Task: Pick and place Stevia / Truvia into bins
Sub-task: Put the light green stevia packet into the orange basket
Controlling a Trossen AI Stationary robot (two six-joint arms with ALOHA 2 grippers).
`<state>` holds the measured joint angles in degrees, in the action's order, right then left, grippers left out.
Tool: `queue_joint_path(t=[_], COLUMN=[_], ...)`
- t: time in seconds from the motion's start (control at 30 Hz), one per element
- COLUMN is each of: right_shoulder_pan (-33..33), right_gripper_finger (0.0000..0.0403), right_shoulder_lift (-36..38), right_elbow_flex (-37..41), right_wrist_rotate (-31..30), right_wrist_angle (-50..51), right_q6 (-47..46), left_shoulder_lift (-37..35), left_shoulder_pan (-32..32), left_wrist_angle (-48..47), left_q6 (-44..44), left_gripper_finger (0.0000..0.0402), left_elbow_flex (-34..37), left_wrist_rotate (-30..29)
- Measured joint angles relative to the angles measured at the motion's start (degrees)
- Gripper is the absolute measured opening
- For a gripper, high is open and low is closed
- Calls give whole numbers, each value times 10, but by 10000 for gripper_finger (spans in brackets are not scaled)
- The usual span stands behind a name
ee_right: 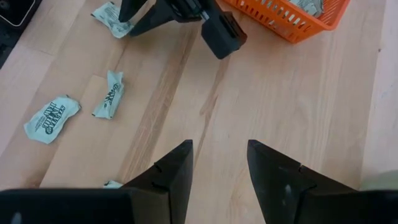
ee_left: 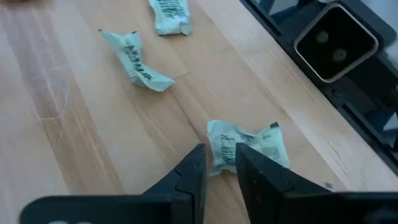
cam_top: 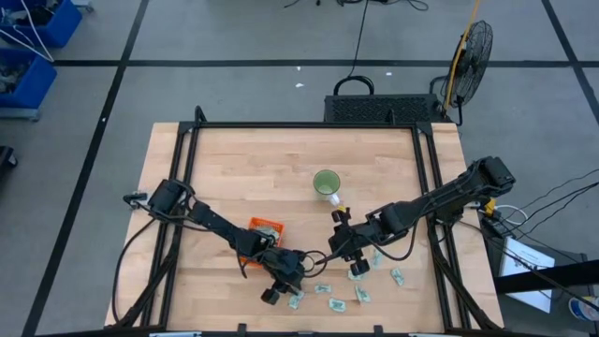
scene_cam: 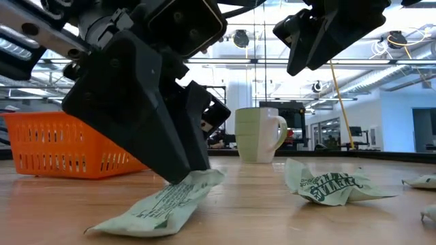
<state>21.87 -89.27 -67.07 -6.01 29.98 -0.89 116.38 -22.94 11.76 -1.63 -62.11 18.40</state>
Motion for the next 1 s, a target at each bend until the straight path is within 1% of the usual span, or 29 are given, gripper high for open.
queue_joint_path(t=[0.07,0.17,0.2,0.37,0.43,0.5,0.67,0.73,0.8,0.87,1.0], right_shoulder_pan=[0,0,0,0,0,0,0,0,0,0,0], right_gripper_finger=[144,144,144,144,144,144,144,144,144,144,144], right_shoulder_lift=[0,0,0,0,0,0,0,0,0,0,0], right_elbow_flex=[0,0,0,0,0,0,0,0,0,0,0], right_wrist_rotate=[0,0,0,0,0,0,0,0,0,0,1], right_wrist_angle=[0,0,0,0,0,0,0,1,0,0,-18], right_q6=[0,0,0,0,0,0,0,0,0,0,-16], left_shoulder_lift=[0,0,0,-13,-38,-71,-168,-209,-236,-253,-260], left_shoulder_pan=[0,0,1,2,3,3,4,0,-2,-1,4], left_wrist_angle=[-2,-2,-2,-7,-18,-51,-182,-245,-316,-389,-512], left_q6=[27,54,56,87,105,119,129,110,73,29,-76], left_gripper_finger=[64,15,9,4,5,8,4,7,8,4,8], left_elbow_flex=[0,0,0,0,0,0,0,0,0,0,2], left_wrist_rotate=[8,11,10,-19,-29,-58,-166,-209,-255,-285,-296])
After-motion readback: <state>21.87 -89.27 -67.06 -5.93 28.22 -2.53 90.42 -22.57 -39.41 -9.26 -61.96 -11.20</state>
